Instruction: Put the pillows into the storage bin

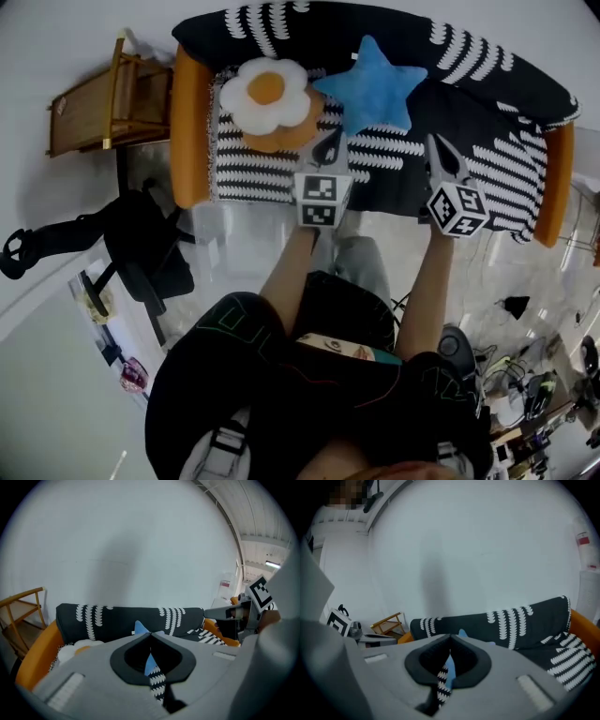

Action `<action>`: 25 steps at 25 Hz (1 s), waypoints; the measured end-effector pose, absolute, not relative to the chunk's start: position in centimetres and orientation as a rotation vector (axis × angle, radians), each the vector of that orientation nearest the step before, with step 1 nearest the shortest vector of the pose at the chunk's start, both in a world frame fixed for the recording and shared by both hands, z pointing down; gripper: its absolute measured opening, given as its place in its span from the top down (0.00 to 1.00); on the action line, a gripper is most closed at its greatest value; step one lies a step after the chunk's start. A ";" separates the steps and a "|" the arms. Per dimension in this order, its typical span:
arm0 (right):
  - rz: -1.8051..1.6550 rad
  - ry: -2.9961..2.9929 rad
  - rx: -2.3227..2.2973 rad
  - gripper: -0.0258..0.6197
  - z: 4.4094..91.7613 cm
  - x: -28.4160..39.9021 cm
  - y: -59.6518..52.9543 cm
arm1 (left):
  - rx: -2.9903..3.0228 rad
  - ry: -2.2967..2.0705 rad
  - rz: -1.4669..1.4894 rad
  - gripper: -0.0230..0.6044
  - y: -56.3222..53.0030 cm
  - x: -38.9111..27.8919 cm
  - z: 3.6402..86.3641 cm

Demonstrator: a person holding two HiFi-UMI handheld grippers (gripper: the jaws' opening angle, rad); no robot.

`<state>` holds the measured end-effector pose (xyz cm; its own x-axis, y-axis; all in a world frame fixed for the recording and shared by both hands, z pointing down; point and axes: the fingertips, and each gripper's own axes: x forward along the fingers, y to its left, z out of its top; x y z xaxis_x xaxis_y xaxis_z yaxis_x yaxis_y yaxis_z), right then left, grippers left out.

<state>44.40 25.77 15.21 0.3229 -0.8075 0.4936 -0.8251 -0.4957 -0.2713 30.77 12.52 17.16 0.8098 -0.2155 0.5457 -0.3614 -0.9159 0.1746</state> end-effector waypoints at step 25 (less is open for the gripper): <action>1.158 -1.557 1.915 0.60 45.0 48.5 26.0 | 2.515 -0.349 1.171 0.58 15.2 36.5 44.7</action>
<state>48.47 26.02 44.97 0.0303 -0.5968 0.8018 -0.9397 -0.2905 -0.1807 36.51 15.16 44.73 0.6295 -0.0758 0.7733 -0.3598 -0.9105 0.2037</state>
